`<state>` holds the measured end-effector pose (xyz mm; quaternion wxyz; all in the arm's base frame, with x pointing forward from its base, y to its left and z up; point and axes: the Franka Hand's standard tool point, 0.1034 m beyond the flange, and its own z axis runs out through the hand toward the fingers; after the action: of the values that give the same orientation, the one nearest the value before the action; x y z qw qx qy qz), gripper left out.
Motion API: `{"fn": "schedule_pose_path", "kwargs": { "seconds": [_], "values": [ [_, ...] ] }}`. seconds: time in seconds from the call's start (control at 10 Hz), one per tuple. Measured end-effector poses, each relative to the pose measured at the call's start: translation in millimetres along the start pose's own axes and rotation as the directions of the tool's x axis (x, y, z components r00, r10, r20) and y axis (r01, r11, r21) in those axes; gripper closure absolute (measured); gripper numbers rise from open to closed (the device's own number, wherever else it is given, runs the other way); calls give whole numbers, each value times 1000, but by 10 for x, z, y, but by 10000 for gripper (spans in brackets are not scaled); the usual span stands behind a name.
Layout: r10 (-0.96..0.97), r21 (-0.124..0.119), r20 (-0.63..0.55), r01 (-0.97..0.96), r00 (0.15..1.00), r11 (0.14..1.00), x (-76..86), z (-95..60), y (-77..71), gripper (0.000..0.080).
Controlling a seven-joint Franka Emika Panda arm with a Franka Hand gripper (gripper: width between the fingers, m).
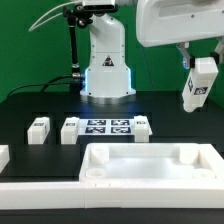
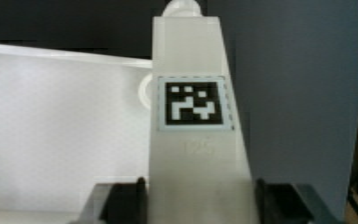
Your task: Assemble desk
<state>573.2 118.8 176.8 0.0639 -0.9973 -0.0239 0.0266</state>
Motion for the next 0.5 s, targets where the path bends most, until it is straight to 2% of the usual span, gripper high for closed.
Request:
{"fn": "schedule_pose_path", "kwargs": {
  "seconds": [0.2, 0.4, 0.5],
  "values": [
    [-14, 19, -117, 16, 993, 1000, 291, -124, 125, 511],
    [-27, 13, -267, 32, 963, 999, 443, -178, 44, 511],
    [-30, 8, -334, 34, 942, 999, 440, -164, 49, 511]
  ]
}}
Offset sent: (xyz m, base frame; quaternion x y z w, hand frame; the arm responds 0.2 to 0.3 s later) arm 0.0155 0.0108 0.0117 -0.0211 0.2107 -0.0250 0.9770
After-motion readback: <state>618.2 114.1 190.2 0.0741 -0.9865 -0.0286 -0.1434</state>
